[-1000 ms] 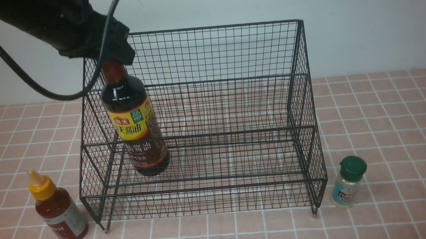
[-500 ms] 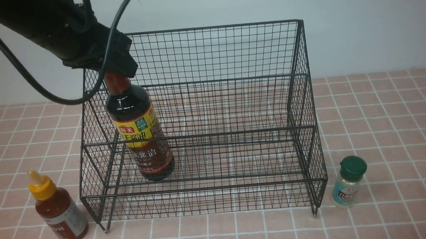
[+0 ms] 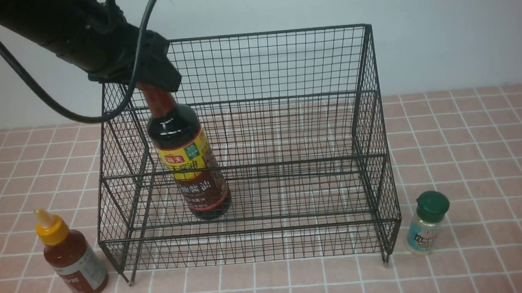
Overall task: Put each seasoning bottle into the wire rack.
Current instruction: Use the left arm to put the condiment bottle back on the shelf, then use the left arm to grab the condiment bottle closest to it
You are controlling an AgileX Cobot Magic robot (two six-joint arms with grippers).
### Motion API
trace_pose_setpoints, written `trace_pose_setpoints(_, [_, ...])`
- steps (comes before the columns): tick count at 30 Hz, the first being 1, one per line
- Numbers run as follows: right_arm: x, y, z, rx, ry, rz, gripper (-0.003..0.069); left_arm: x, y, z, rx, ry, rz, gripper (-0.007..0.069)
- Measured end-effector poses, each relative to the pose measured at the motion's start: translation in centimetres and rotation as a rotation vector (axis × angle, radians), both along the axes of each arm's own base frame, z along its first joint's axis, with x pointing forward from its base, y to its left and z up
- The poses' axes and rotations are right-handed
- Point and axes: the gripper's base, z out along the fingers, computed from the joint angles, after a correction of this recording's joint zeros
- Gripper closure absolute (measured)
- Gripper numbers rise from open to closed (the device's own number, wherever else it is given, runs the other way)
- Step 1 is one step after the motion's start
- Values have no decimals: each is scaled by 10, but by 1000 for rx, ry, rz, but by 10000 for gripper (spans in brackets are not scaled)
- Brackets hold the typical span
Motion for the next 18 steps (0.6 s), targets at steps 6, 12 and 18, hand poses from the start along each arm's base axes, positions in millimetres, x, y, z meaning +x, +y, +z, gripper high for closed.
trace_pose_setpoints(6, [0, 0, 0, 0, 0, 0, 673, 0, 0, 1, -7, 0, -1, 281])
trace_pose_setpoints(12, [0, 0, 0, 0, 0, 0, 673, 1, -2, 5, -37, -37, 17, 281])
trace_pose_setpoints(18, [0, 0, 0, 0, 0, 0, 673, -1, -3, 22, -99, -126, 46, 281])
